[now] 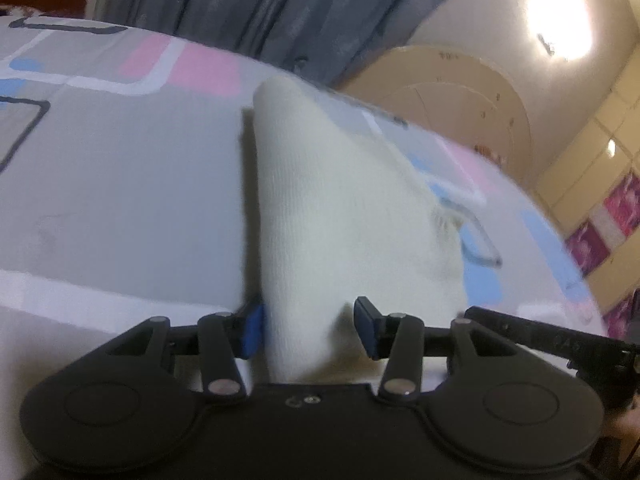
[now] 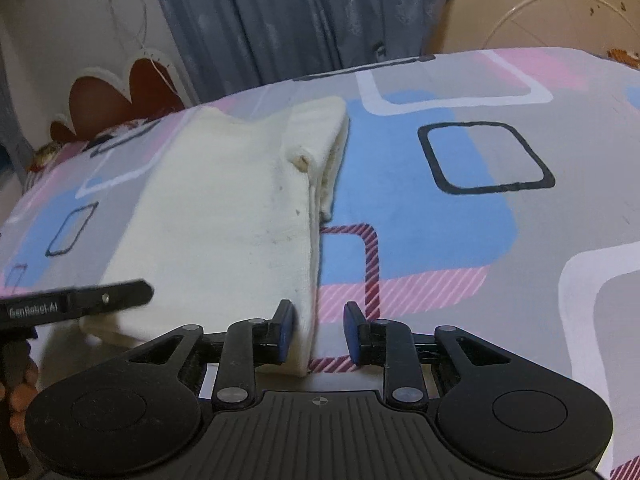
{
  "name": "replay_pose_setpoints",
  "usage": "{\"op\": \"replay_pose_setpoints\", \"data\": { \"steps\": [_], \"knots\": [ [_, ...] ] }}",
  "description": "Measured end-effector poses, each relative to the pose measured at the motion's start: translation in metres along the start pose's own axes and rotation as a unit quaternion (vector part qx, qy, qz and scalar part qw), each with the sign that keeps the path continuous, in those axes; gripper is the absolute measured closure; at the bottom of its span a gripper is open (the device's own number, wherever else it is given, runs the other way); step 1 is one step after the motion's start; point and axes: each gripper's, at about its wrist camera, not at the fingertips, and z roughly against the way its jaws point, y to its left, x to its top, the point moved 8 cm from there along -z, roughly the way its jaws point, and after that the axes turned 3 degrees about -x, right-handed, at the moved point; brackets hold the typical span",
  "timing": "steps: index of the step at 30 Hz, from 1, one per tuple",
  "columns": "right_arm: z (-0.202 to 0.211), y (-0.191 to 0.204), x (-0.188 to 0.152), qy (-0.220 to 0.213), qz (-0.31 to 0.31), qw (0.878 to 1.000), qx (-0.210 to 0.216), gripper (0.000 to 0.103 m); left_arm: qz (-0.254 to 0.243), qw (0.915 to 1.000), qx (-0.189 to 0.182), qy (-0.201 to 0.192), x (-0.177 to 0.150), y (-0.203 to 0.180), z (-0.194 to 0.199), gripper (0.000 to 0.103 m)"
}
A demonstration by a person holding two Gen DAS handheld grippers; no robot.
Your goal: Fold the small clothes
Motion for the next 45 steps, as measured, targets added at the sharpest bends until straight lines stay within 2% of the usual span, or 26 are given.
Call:
{"op": "replay_pose_setpoints", "data": {
  "steps": [3,8,11,15,22,26,28,32,34,37,42,45],
  "knots": [
    [0.01,-0.001,0.026,-0.036,-0.014,0.999,0.011,0.077,0.009,0.999,0.001,-0.043,0.031,0.002,0.009,0.058],
    [-0.004,0.006,0.069,-0.065,-0.01,0.998,0.018,0.077,-0.01,0.9975,-0.013,-0.069,0.075,-0.011,-0.006,0.058],
    [-0.019,0.016,0.09,-0.075,-0.001,0.997,0.017,0.077,-0.038,0.9966,-0.024,-0.069,0.092,-0.028,-0.025,0.058],
    [-0.053,0.024,0.109,-0.069,0.011,0.998,0.005,0.077,-0.051,0.9969,-0.014,-0.059,0.103,-0.03,-0.057,0.058],
    [-0.103,0.013,0.12,-0.062,0.0,0.998,-0.017,0.077,-0.04,0.9982,0.002,-0.044,0.117,-0.007,-0.094,0.058],
    [-0.13,0.001,0.112,-0.047,0.013,0.998,-0.039,0.077,0.011,0.9989,-0.012,-0.045,0.115,0.012,-0.099,0.065],
    [-0.128,-0.001,0.111,-0.052,0.012,0.998,-0.034,0.077,0.02,0.9986,-0.016,-0.046,0.118,0.014,-0.095,0.065],
    [-0.121,0.004,0.123,-0.066,0.023,0.997,-0.026,0.077,-0.01,0.9972,-0.008,-0.073,0.132,0.008,-0.093,0.061],
    [-0.121,0.012,0.128,-0.079,0.04,0.996,-0.025,0.077,-0.004,0.9979,-0.003,-0.065,0.135,0.011,-0.102,0.061],
    [-0.134,0.017,0.127,-0.075,0.053,0.995,-0.032,0.077,0.0,0.9988,0.014,-0.047,0.13,0.024,-0.116,0.062],
    [-0.149,0.014,0.121,-0.061,0.07,0.995,-0.039,0.077,0.019,0.9986,0.015,-0.047,0.129,0.035,-0.115,0.065],
    [-0.141,0.012,0.123,-0.056,0.064,0.996,-0.032,0.077,0.017,0.9975,0.019,-0.067,0.131,0.03,-0.097,0.059]
  ]
}}
